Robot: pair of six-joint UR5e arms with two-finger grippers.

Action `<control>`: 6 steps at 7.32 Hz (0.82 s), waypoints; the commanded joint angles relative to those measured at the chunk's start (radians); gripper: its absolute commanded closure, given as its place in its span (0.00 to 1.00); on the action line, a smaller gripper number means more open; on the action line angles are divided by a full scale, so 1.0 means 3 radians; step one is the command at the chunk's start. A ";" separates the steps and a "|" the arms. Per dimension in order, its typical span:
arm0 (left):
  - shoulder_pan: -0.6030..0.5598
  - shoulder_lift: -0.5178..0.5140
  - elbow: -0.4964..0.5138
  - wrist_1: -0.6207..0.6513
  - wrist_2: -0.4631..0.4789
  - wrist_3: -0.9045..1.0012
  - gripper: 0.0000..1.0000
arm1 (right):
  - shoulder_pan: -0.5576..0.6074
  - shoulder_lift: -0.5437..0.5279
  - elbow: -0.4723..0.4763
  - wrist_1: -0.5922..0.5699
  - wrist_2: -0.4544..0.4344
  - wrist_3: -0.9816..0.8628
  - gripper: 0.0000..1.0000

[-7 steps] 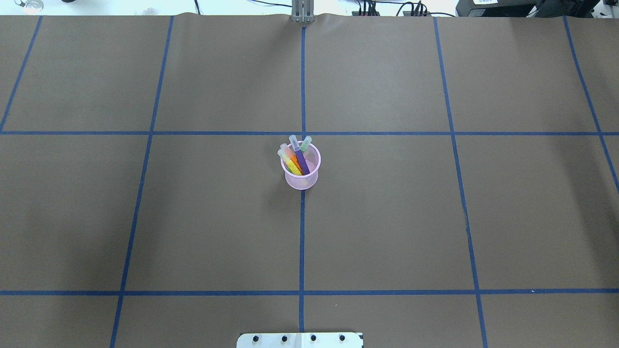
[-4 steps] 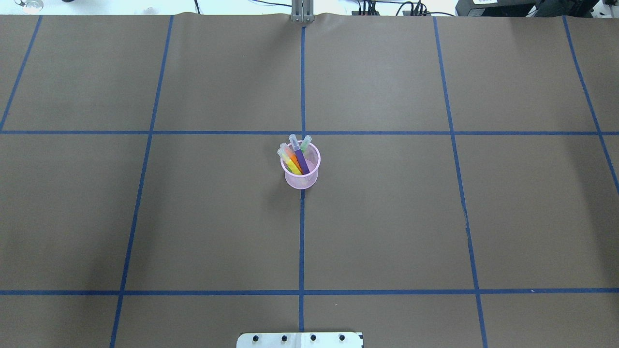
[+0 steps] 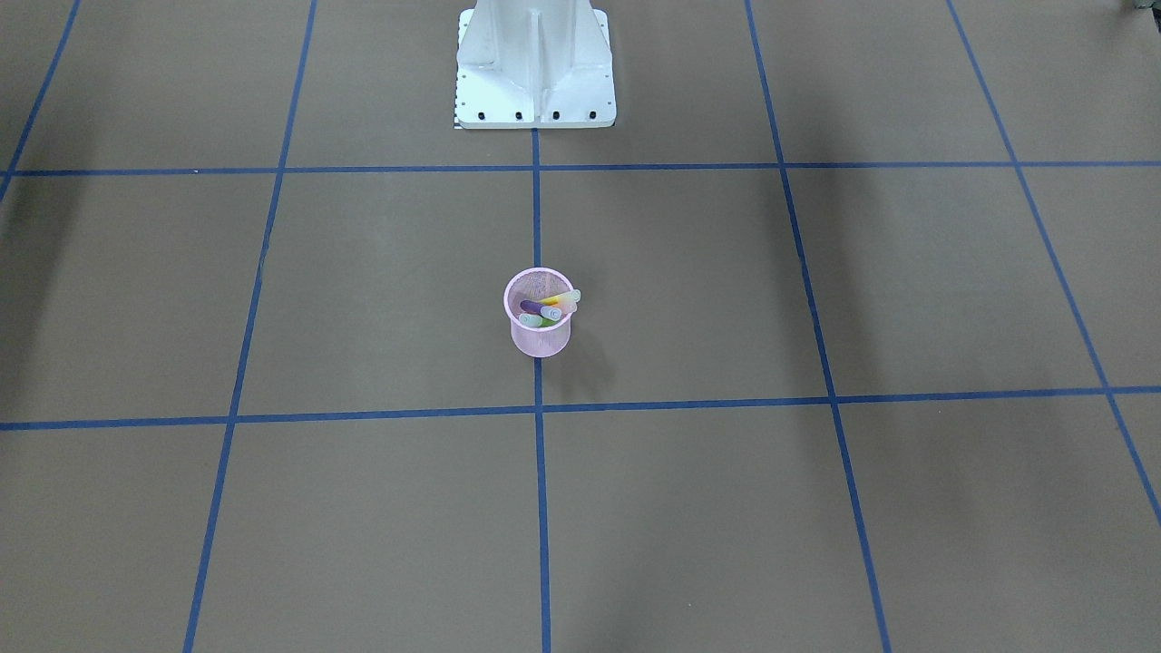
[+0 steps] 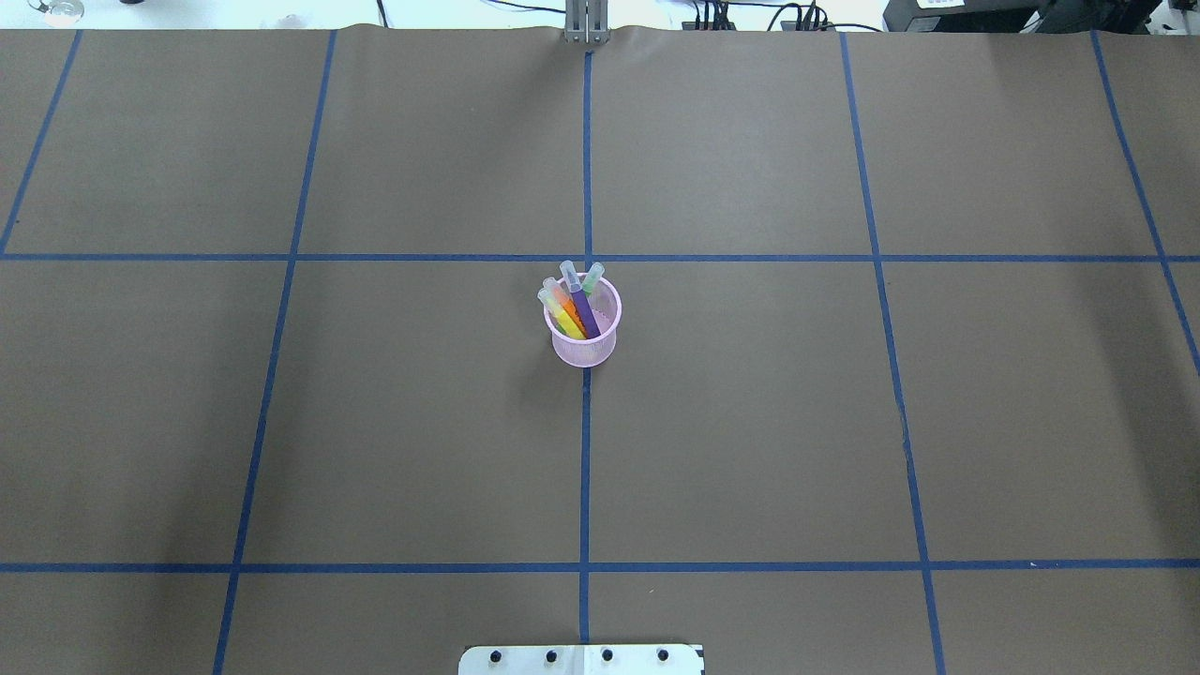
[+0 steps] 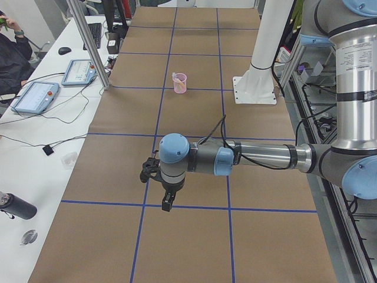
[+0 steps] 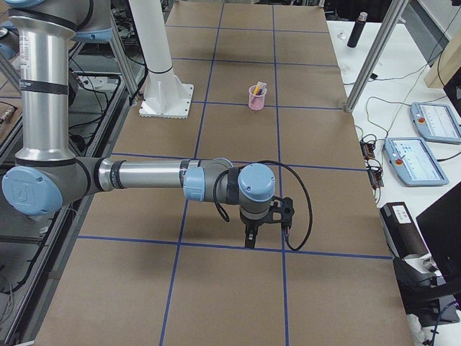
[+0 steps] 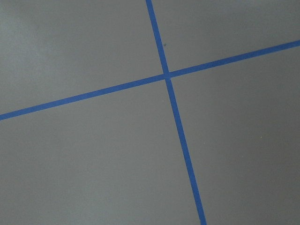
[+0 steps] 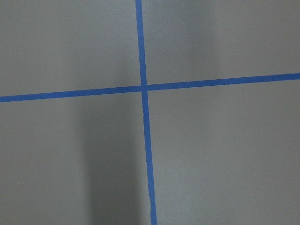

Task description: Collect pens into pen holder

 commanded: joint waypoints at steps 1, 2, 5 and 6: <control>0.0000 -0.0001 -0.0004 -0.0001 0.0004 -0.0011 0.00 | -0.0005 -0.0015 0.0119 -0.0035 0.0133 0.0107 0.00; 0.0000 -0.0006 -0.0009 -0.0001 -0.0002 -0.0016 0.00 | -0.0005 -0.0025 0.0119 -0.0030 0.0127 0.0107 0.00; 0.0000 -0.0021 -0.0029 -0.0001 -0.0012 -0.0016 0.00 | -0.0122 -0.0031 0.0094 -0.0010 0.0092 0.0097 0.00; 0.0000 -0.0016 -0.0035 -0.0001 -0.0012 -0.0016 0.00 | -0.0132 -0.0031 0.0089 -0.0010 0.0091 0.0097 0.00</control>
